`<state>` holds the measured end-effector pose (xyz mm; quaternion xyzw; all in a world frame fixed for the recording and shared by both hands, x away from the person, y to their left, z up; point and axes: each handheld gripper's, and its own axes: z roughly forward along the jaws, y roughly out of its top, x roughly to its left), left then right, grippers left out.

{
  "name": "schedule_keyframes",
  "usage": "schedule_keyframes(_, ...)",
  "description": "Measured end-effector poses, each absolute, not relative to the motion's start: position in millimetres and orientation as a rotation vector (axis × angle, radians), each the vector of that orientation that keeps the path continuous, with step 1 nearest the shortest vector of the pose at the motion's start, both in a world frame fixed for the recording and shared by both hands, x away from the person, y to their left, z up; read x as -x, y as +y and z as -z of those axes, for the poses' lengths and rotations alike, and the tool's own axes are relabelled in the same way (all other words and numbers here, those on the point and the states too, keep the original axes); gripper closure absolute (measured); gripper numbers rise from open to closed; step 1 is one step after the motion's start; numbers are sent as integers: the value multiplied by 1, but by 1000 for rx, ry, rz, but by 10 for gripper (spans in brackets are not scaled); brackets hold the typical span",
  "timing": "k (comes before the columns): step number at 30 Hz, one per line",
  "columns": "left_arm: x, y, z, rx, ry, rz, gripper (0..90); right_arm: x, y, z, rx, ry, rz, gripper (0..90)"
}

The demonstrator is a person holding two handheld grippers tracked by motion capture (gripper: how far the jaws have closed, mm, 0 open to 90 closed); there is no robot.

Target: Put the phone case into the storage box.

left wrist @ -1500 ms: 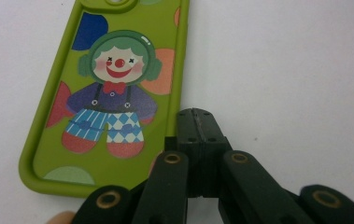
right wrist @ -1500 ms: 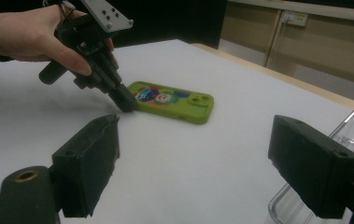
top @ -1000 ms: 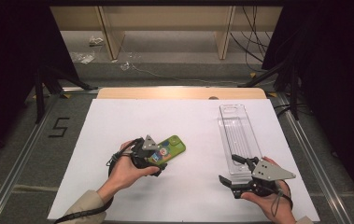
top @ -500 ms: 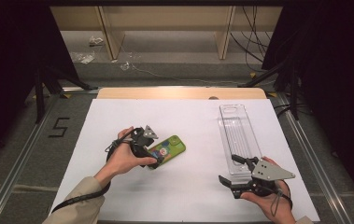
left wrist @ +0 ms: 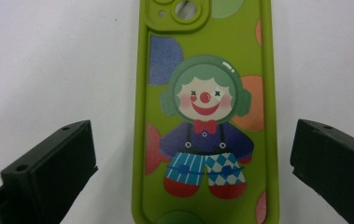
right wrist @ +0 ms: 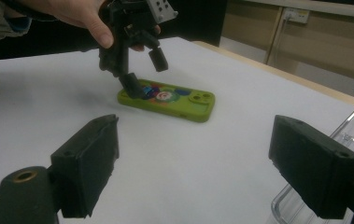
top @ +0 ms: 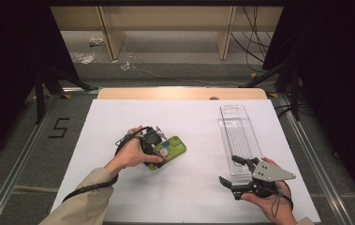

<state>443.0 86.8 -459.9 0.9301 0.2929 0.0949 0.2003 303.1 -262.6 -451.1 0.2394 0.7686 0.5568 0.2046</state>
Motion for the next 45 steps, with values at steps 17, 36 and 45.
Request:
schedule_keyframes(17,-454,76,469,-2734,812,-197,7,-303,-263,452,-669,2144,-1553,170)
schedule_keyframes(36,-464,74,475,-2782,816,-95,0,-303,-263,452,-669,2146,-1554,170)
schedule_keyframes(45,-466,68,472,-2834,815,-82,33,-303,-263,452,-668,2148,-1557,169)
